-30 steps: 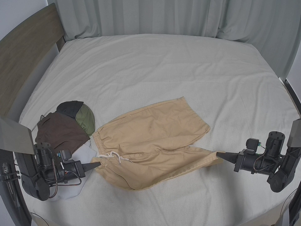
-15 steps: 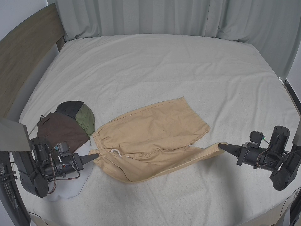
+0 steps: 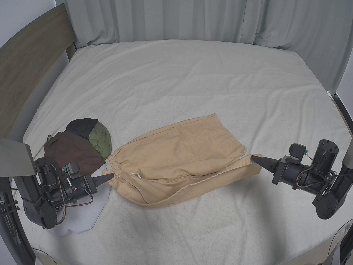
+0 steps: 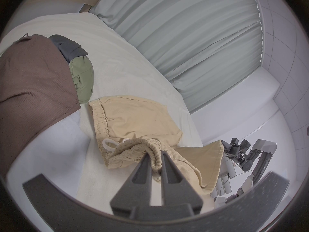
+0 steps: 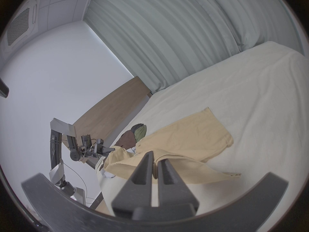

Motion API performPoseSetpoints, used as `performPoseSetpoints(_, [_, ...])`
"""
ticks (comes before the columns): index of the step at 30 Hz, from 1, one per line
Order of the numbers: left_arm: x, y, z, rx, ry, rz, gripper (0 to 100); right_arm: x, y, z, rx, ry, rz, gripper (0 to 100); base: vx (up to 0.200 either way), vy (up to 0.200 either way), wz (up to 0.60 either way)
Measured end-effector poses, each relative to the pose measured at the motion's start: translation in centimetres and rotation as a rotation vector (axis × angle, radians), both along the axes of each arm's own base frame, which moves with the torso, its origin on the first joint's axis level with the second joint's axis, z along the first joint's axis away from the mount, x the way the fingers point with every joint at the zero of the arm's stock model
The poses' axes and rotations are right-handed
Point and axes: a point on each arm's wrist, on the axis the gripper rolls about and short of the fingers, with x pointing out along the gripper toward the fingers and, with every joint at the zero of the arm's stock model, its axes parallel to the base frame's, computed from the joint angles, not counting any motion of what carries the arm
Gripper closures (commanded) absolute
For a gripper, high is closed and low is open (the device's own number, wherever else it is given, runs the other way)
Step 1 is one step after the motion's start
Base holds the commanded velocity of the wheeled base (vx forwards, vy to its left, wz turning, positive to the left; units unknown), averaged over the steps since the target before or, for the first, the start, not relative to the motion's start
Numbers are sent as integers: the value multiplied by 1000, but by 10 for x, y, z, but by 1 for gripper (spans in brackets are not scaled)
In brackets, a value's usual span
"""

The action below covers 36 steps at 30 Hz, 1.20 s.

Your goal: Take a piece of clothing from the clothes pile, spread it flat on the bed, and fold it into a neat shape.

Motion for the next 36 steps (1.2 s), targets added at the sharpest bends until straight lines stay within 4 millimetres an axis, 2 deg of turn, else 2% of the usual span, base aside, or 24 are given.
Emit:
performPoseSetpoints(14, [9,1,5,0,-29,63,100,29,6,27,63,-123,-19,100,0,0,0])
performPoseSetpoints(27, [21,3,12,-28,-48,127,100,52,6,26,70,-156,-37,100,0,0,0])
performPoseSetpoints(36, [24,1,14,-27,-63,147,100,78,6,26,79,-201,-49,100,0,0,0])
